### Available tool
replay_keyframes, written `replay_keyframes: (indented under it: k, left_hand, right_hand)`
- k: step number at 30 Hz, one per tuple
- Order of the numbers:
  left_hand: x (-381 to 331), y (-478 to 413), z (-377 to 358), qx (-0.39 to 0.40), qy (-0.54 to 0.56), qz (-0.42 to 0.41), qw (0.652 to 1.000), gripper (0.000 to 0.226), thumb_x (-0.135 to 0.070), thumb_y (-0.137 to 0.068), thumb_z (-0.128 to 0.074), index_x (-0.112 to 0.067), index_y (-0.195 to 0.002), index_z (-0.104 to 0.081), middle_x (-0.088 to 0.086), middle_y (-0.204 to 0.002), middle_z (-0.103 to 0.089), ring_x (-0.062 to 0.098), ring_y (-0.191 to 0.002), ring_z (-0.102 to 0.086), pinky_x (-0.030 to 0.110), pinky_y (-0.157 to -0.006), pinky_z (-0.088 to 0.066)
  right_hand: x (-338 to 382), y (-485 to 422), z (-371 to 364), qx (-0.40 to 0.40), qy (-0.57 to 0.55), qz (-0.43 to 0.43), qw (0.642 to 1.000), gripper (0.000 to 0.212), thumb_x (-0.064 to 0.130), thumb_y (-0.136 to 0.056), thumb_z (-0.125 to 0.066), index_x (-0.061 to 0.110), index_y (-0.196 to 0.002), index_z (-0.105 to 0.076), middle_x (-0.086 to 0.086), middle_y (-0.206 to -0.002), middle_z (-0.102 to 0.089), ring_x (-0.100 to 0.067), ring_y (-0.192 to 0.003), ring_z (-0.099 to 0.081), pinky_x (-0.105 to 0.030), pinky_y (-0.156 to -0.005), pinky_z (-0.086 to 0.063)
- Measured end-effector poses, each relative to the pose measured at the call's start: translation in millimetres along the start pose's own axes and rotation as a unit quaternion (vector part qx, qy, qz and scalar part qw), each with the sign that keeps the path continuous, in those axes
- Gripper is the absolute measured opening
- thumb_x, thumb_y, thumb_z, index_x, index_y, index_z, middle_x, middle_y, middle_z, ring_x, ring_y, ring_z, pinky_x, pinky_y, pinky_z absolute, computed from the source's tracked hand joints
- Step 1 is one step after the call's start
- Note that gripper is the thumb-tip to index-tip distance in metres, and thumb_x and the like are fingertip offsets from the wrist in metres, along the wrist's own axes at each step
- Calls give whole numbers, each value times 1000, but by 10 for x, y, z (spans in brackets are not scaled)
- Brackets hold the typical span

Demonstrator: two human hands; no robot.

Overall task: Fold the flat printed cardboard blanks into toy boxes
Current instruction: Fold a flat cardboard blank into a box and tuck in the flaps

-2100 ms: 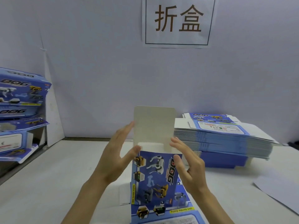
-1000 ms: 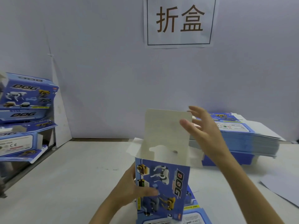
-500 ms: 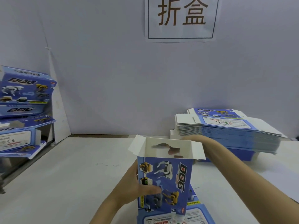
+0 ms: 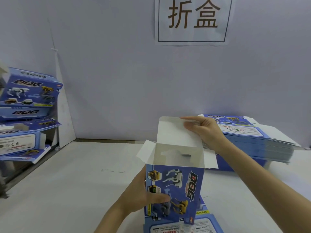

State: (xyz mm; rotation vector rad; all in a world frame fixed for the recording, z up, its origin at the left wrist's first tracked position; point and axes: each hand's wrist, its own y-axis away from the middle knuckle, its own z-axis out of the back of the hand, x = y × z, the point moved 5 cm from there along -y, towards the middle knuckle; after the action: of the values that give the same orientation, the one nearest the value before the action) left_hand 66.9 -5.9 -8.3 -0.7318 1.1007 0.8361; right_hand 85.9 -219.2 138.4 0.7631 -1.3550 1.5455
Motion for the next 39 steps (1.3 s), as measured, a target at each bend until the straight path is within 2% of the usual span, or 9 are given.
replay_keyframes:
  k: [4,8,13,17,25,30,35,37,39]
  left_hand:
    - [-7,11,1,-2,-6,-5,1000,84,-65,-46,-84,-37,-118,-51,-35,-105,-64,-6,-98,-64,12,-66,-52]
    - [-13,1,-3,1,-10,1,1000,81,-61,-48,-83,-36,-119,-51,-32,-104,-66,-3,-98,-65,15,-71,-54]
    - [-23,7,7,-12,-17,-2,1000,80,-56,-49,-84,-34,-118,-52,-31,-104,-66,-5,-97,-65,12,-69,-53]
    - [-27,12,-11,-13,-23,-6,1000,77,-57,-50,-85,-35,-117,-53,-33,-103,-66,-6,-98,-64,11,-67,-52]
    - [-3,-11,-11,-23,1,1,1000,74,-47,-56,-87,-33,-118,-50,-36,-100,-65,-8,-93,-64,11,-64,-51]
    - [29,-32,-35,-20,5,-13,1000,80,-52,-55,-87,-35,-122,-47,-31,-106,-66,-4,-98,-65,11,-69,-52]
    - [79,-19,-37,-52,97,-5,994,79,-56,-63,-82,-24,-128,-51,-9,-106,-72,12,-97,-68,23,-76,-55]
    - [36,-13,48,-121,156,-4,980,85,-67,-60,-75,-15,-124,-55,11,-108,-70,29,-97,-67,41,-83,-55]
    - [-73,-7,129,-185,195,-26,963,66,-63,-65,-65,-16,-111,-63,17,-94,-70,28,-82,-69,40,-74,-58]
  right_hand:
    - [150,17,-5,-4,25,47,999,15,13,-86,-69,24,-89,-78,13,-73,-72,0,-68,-63,-12,-60,-46]
    - [199,-53,-27,37,-103,-135,985,34,54,-75,-63,24,-71,-79,-3,-75,-72,-15,-62,-67,-23,-51,-52]
    - [312,-21,-128,141,-110,-195,964,32,32,-69,-72,10,-92,-71,-11,-88,-72,-22,-73,-71,-32,-62,-59]
    - [327,-35,-62,90,30,-144,985,9,15,-89,-65,17,-94,-73,-8,-91,-71,-19,-74,-65,-28,-64,-55]
    - [508,-35,-83,110,97,-84,986,8,22,-84,-72,25,-82,-78,0,-80,-75,-9,-67,-67,-20,-59,-55]
    - [540,-1,-95,51,149,-21,987,17,20,-84,-73,32,-72,-75,11,-71,-73,0,-61,-64,-12,-56,-50]
    - [592,209,89,-125,160,99,974,22,26,-93,-62,34,-113,-63,15,-111,-67,-2,-101,-63,-15,-86,-45]
    - [464,484,166,-232,106,119,960,27,30,-96,-55,30,-123,-58,21,-115,-62,8,-105,-58,-8,-86,-43]
    - [196,750,73,-232,78,97,965,37,38,-92,-49,31,-128,-54,29,-119,-56,19,-106,-51,-1,-83,-39]
